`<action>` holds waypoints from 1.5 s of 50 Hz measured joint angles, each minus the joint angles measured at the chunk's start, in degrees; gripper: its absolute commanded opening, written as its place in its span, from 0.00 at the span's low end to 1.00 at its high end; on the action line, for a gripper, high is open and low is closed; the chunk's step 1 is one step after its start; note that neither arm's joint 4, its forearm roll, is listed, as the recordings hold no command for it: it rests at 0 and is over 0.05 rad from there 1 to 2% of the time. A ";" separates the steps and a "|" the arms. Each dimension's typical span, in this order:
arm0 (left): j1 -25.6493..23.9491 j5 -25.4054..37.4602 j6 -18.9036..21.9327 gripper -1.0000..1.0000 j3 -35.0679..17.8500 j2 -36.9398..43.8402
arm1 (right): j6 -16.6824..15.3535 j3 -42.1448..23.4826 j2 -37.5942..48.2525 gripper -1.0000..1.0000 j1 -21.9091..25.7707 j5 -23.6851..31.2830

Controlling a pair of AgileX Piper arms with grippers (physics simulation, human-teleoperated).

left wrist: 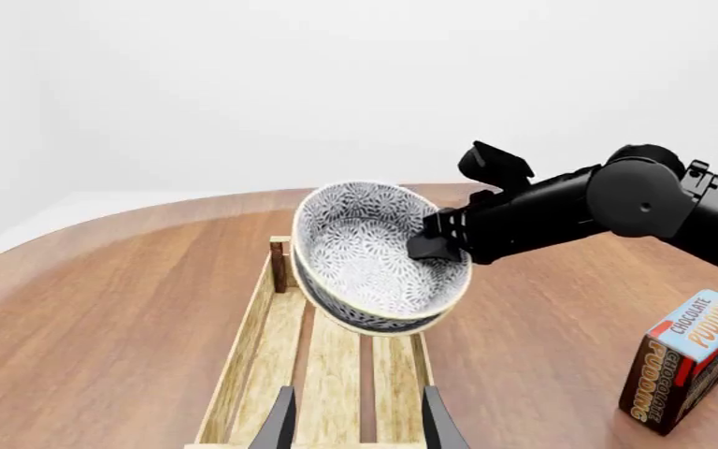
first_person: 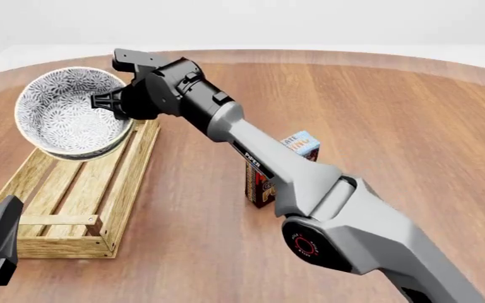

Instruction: Stack the left bowl on the right bowl and place them in the tray.

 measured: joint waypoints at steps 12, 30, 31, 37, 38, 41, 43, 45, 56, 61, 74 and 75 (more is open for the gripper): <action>0.00 0.00 0.00 1.00 0.00 0.00 | -0.03 -0.22 1.47 0.00 1.16 -0.35; 0.00 0.00 0.00 1.00 0.00 0.00 | 0.27 -0.30 3.29 0.00 2.52 -1.18; 0.00 0.00 0.00 1.00 0.00 0.00 | 0.29 -0.30 3.38 0.00 2.57 -1.22; 0.00 0.00 0.00 1.00 0.00 0.00 | 0.34 -0.31 3.86 0.00 2.82 -1.45; 0.00 0.00 0.00 1.00 0.00 0.00 | 0.35 -0.32 3.94 0.00 2.86 -1.50; 0.00 0.00 0.00 1.00 0.00 0.00 | 0.38 -0.32 4.16 0.00 3.00 -1.62; 0.00 0.00 0.00 1.00 0.00 0.00 | 0.36 -0.32 4.28 0.00 3.10 -1.66; 0.00 0.00 0.00 1.00 0.00 0.00 | 0.32 -0.32 4.38 0.00 3.20 -1.70; 0.00 0.00 0.00 1.00 0.00 0.00 | 0.22 -0.33 4.98 0.00 3.54 -1.94; 0.00 0.00 0.00 1.00 0.00 0.00 | 0.04 -0.34 5.17 0.00 3.47 -1.98; 0.00 0.00 0.00 1.00 0.00 0.00 | -0.49 -0.68 5.25 1.00 2.99 -2.11; 0.00 0.00 0.00 1.00 0.00 0.00 | -0.55 -0.71 5.21 1.00 2.94 -2.12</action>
